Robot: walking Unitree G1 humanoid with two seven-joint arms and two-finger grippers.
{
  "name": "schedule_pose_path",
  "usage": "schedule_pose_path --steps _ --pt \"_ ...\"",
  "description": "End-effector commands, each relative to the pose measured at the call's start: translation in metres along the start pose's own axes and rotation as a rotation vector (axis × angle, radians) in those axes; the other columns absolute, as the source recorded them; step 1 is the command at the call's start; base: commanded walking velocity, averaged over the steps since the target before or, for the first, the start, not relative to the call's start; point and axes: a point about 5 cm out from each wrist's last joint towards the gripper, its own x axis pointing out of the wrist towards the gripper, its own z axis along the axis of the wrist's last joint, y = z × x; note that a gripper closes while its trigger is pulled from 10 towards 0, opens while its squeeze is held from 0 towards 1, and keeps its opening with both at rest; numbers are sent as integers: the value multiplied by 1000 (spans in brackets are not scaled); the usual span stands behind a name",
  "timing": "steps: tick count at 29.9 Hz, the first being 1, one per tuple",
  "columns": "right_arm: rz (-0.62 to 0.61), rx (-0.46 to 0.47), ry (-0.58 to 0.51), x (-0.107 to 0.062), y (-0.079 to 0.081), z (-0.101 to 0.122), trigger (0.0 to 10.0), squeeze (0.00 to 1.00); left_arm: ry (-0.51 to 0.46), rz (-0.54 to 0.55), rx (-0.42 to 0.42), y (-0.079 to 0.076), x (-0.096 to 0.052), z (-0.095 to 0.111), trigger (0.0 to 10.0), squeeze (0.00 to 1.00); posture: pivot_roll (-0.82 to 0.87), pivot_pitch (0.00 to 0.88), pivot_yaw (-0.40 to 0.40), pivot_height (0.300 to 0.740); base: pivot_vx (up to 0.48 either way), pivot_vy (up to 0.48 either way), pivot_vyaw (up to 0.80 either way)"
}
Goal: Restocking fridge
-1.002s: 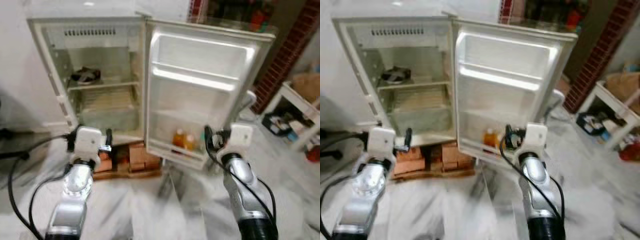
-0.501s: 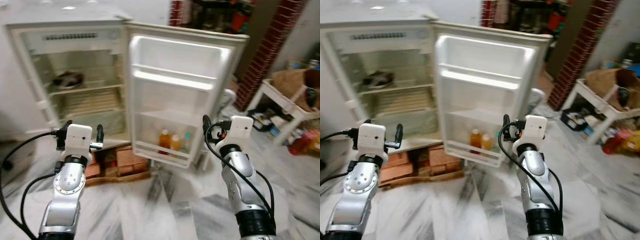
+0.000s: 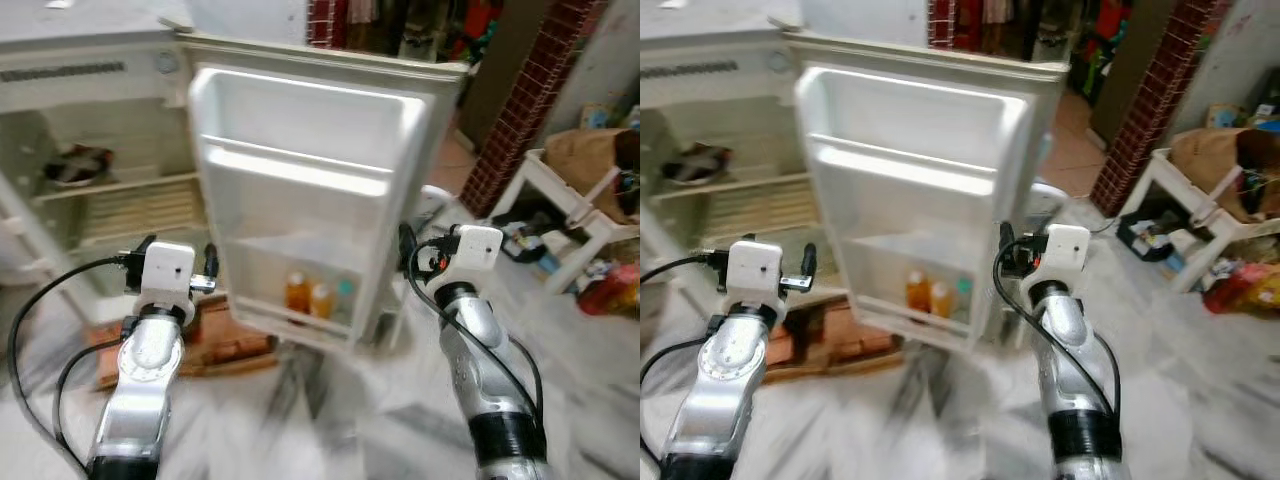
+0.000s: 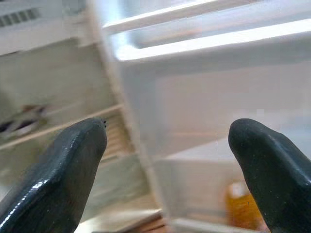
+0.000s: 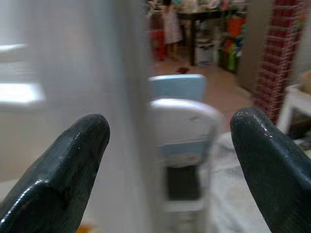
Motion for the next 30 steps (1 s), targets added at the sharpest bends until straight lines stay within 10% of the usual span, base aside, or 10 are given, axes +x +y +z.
schedule_pose_path --steps 1,11,23,24,30 --pt "26 20 -13 1 9 1 10000 0 10 26 19 10 0 -2 10000 0 90 0 -39 740 0 -439 0" --pt "136 89 36 -2 14 -9 10000 0 15 13 14 6 -4 -4 10000 0 91 0 -43 740 0 -480 0" --pt "134 59 1 3 17 -4 10000 0 32 51 -89 10 -8 -6 10000 0 105 0 -48 740 0 0 611" --pt "131 62 -2 4 19 -4 10000 0 54 70 -200 10 -7 -6 10000 0 108 0 -51 740 0 0 712" --pt "123 57 -20 6 22 -1 10000 0 32 85 -156 14 -5 -2 10000 0 115 0 -47 740 0 0 712"
